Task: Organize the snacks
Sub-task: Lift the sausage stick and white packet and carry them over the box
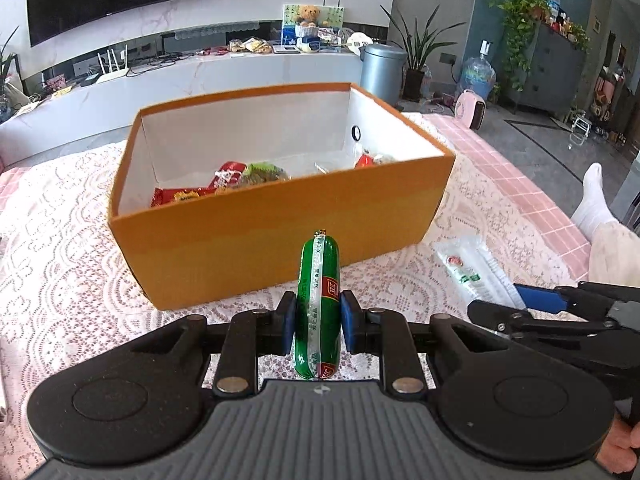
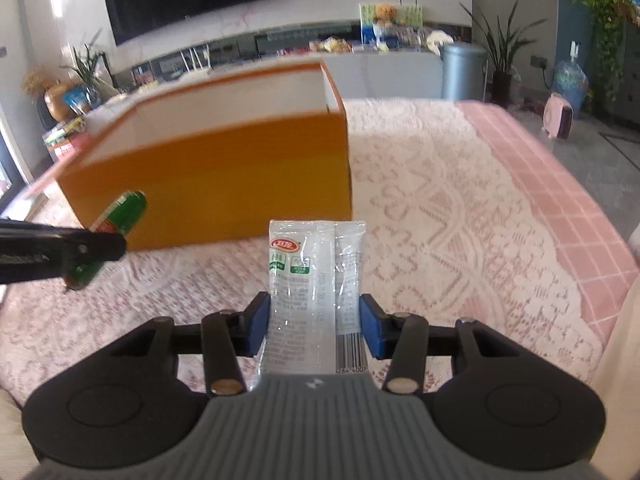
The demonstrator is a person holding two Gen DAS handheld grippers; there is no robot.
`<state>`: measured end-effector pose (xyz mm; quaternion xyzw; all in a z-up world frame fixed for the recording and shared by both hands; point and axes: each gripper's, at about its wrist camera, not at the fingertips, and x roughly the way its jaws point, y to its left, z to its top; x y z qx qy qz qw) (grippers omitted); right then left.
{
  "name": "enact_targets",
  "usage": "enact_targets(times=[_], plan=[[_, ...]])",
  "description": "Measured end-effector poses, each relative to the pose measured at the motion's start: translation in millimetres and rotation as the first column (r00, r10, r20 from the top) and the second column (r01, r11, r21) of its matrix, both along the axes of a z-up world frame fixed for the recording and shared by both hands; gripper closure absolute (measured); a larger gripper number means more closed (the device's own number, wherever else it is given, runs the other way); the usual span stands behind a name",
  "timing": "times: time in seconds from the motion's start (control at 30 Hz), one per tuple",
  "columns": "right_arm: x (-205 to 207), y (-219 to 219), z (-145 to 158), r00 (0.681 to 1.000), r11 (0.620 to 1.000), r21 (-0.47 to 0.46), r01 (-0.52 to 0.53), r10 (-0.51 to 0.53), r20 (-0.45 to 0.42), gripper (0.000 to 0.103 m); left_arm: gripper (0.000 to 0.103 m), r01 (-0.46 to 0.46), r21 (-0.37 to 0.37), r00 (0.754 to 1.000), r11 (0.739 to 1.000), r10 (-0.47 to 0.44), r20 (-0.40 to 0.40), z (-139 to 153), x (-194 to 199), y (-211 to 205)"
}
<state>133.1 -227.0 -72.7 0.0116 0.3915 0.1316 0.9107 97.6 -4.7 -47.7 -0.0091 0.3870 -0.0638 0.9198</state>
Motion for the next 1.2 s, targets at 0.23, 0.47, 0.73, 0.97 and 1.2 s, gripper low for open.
enact_targets(times=[0.23,0.47,0.73,0.97,1.2], plan=[[-9,-2,47,0.996,0.997,0.08,-0.023,0.016,0.085,0.057,0.078,-0.005,0.002,0.999,1.0,0.005,0.034,26,2,-1],[2,1,94,0.984,0.991,0.113,-0.074,0.054,0.168,0.057,0.078,0.002,0.014,0.996,1.0,-0.003,0.094,53,14,0],[42,20,132,0.968,0.985,0.106,-0.137,0.11,0.225,0.057,0.078,-0.023,0.023,0.991,0.999,0.02,0.131,73,41,10],[80,38,143,0.962,0.982,0.088,-0.166,0.141,0.235,0.057,0.078,-0.045,0.04,0.99,0.998,0.039,0.138,75,65,16],[119,54,140,0.967,0.982,0.085,-0.171,0.151,0.203,0.057,0.078,-0.07,-0.007,0.99,0.998,0.07,0.119,69,93,26]])
